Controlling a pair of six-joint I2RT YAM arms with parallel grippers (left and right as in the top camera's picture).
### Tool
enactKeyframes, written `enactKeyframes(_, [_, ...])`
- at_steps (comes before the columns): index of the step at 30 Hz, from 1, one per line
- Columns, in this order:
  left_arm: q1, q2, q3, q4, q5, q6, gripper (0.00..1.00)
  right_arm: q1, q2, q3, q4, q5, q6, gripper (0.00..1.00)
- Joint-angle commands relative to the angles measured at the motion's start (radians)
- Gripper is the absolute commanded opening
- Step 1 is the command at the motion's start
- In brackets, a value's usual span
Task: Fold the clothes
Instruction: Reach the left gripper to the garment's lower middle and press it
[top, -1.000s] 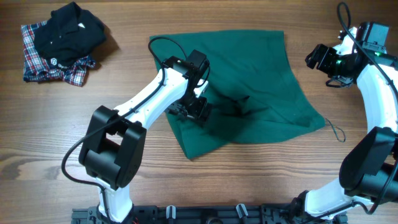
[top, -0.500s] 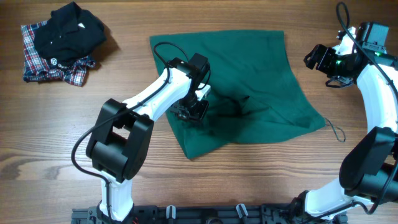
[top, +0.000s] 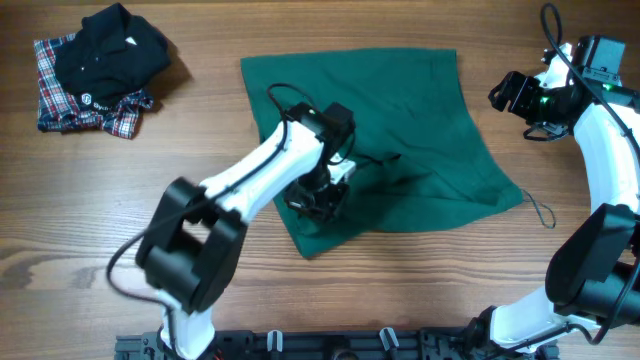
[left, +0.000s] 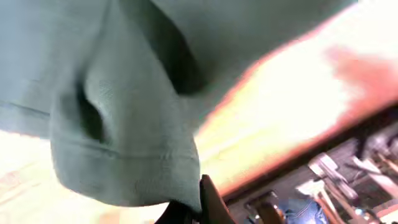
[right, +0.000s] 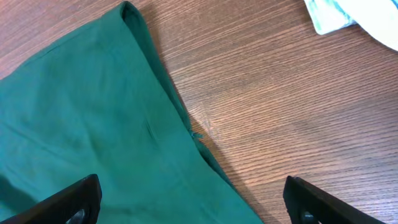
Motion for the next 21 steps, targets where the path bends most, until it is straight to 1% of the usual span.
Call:
enactKeyframes(1, [-0.06,-0.115,-0.005,-0.031,0.046,-0.047,0.04,0.001,0.014,0.006,0.001,-0.015,-0.018,0.95])
enactKeyframes(7, [-0.141,-0.168,-0.005,-0.124,0.069,-0.118,0.04,-0.002,0.014,0.006,0.002,-0.015,-0.017,0.95])
enactKeyframes(11, [-0.204,-0.182,-0.005,-0.158,0.138,-0.12,0.04,-0.024,0.014,0.006,0.003,-0.015,-0.004,0.95])
enactKeyframes(12, [-0.232,-0.182,-0.005,-0.177,0.143,-0.141,0.04,-0.033,0.014,0.006,0.003,-0.015,-0.001,0.95])
enactKeyframes(16, [-0.315,-0.182,-0.005,-0.233,0.157,-0.158,0.04,-0.06,0.014,0.006,0.003,-0.015,0.008,0.95])
enactKeyframes(21, [-0.411,-0.182,-0.005,-0.311,0.154,-0.159,0.04,-0.067,0.014,0.006,0.0,-0.015,0.006,0.95])
